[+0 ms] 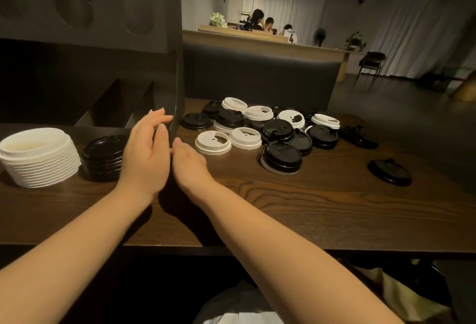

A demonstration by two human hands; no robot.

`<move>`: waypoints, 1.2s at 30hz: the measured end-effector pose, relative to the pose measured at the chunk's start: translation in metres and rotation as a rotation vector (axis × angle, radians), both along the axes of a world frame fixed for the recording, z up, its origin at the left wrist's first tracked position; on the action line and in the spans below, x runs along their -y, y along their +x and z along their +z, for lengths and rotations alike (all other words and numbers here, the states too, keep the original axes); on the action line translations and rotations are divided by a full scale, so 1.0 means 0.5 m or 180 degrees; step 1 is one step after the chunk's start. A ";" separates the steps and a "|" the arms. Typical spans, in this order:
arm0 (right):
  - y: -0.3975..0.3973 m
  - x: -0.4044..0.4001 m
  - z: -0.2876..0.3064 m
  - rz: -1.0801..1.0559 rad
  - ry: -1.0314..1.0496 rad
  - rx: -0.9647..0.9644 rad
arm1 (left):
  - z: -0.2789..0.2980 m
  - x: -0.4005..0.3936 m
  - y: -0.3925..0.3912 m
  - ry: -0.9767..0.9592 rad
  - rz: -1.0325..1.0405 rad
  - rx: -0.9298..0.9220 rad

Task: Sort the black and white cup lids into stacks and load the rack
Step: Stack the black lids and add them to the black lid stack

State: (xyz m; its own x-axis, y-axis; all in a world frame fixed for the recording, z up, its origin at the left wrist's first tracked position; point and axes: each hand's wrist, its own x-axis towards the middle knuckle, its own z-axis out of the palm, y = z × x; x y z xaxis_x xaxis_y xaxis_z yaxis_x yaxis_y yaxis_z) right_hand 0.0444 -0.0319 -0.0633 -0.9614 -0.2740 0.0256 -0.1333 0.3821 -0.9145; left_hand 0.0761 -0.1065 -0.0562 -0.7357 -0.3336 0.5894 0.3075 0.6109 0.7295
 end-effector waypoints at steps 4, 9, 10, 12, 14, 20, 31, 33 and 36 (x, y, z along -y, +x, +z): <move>0.002 -0.013 0.000 0.0283 0.0064 -0.0124 | -0.011 -0.012 -0.012 -0.0122 -0.0027 0.0037; -0.038 -0.129 0.019 -0.0226 -0.0043 -0.0353 | -0.012 -0.082 -0.042 -0.0207 -0.0400 0.0408; -0.045 -0.153 0.020 -0.0347 0.0003 -0.0360 | -0.010 -0.104 -0.050 -0.0254 -0.0478 0.0532; -0.057 -0.207 0.020 -0.0455 0.0106 -0.0446 | -0.011 -0.146 -0.076 -0.0296 -0.0637 0.0789; -0.062 -0.261 0.017 -0.0597 0.0196 -0.0610 | -0.016 -0.185 -0.103 -0.0172 -0.0886 0.1046; -0.093 -0.393 -0.002 -0.1623 -0.0014 -0.0954 | -0.036 -0.295 -0.166 -0.0136 -0.1004 0.1684; -0.099 -0.442 -0.038 -0.1272 -0.0064 -0.0253 | -0.083 -0.320 -0.208 -0.0787 -0.0798 0.1382; -0.100 -0.436 -0.042 -0.1196 -0.0288 -0.0280 | -0.084 -0.315 -0.210 -0.0780 -0.0777 0.1290; -0.100 -0.423 -0.042 -0.1247 -0.0242 -0.0410 | -0.081 -0.315 -0.206 -0.0651 -0.0673 0.1240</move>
